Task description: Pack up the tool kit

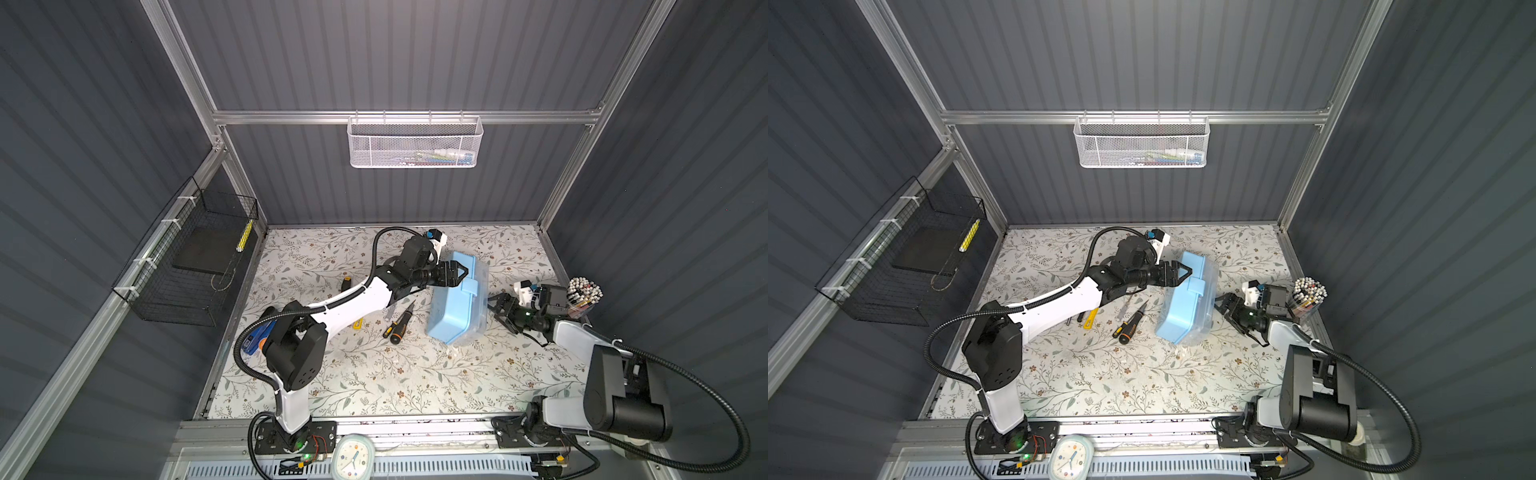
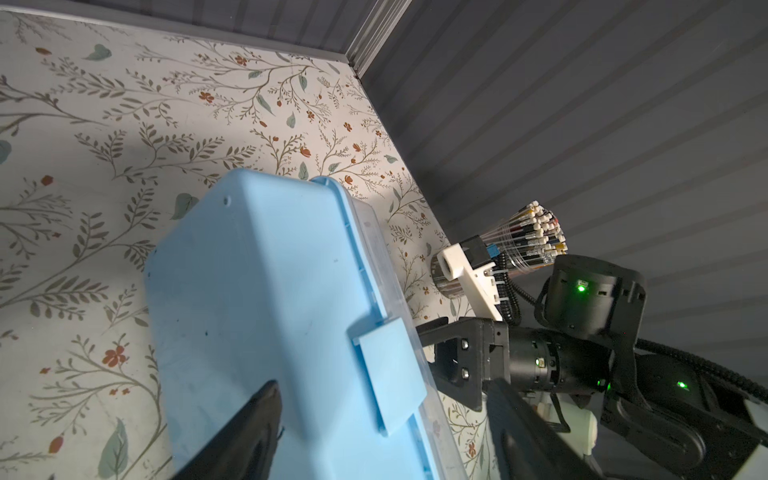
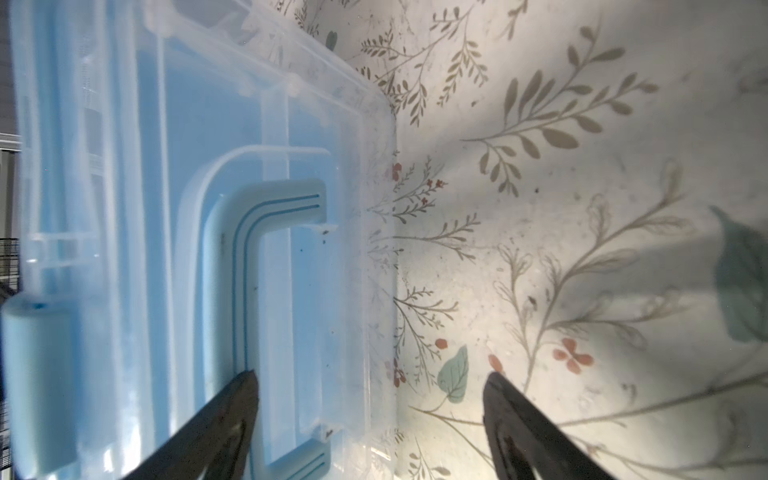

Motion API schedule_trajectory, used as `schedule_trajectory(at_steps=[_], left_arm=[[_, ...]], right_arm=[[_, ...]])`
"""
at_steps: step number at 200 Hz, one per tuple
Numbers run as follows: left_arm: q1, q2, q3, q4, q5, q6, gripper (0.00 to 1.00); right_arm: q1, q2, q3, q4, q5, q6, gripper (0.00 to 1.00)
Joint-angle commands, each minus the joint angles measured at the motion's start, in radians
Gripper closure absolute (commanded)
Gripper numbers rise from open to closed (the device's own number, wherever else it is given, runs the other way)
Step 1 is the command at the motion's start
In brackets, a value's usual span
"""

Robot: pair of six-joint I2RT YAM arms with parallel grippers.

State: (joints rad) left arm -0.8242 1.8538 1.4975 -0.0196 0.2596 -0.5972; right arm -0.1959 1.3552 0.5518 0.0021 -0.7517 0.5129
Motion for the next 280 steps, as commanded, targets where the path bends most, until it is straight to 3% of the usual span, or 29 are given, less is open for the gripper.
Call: schedule_trajectory(at_steps=[1, 36, 86, 152, 219, 280], left_arm=[[-0.001, -0.046, 0.035, -0.063, 0.026, -0.004, 0.28], [-0.018, -0.033, 0.061, -0.069, 0.122, -0.020, 0.32], [-0.024, -0.019, 0.097, -0.177, 0.121, 0.011, 0.38], [-0.025, 0.014, 0.143, -0.267, 0.118, 0.043, 0.37], [-0.026, 0.085, 0.218, -0.337, 0.128, 0.024, 0.36], [-0.026, 0.145, 0.259, -0.343, 0.155, -0.008, 0.34]], right_arm=[[-0.004, -0.037, -0.016, 0.001, -0.004, 0.016, 0.15], [-0.003, -0.036, -0.028, 0.027, -0.014, 0.024, 0.16], [-0.004, -0.011, -0.050, 0.059, 0.003, 0.029, 0.16], [-0.024, -0.063, -0.108, 0.137, -0.033, 0.067, 0.16], [-0.041, -0.186, -0.164, 0.150, -0.084, 0.096, 0.23], [-0.035, -0.220, -0.165, 0.193, -0.142, 0.138, 0.20]])
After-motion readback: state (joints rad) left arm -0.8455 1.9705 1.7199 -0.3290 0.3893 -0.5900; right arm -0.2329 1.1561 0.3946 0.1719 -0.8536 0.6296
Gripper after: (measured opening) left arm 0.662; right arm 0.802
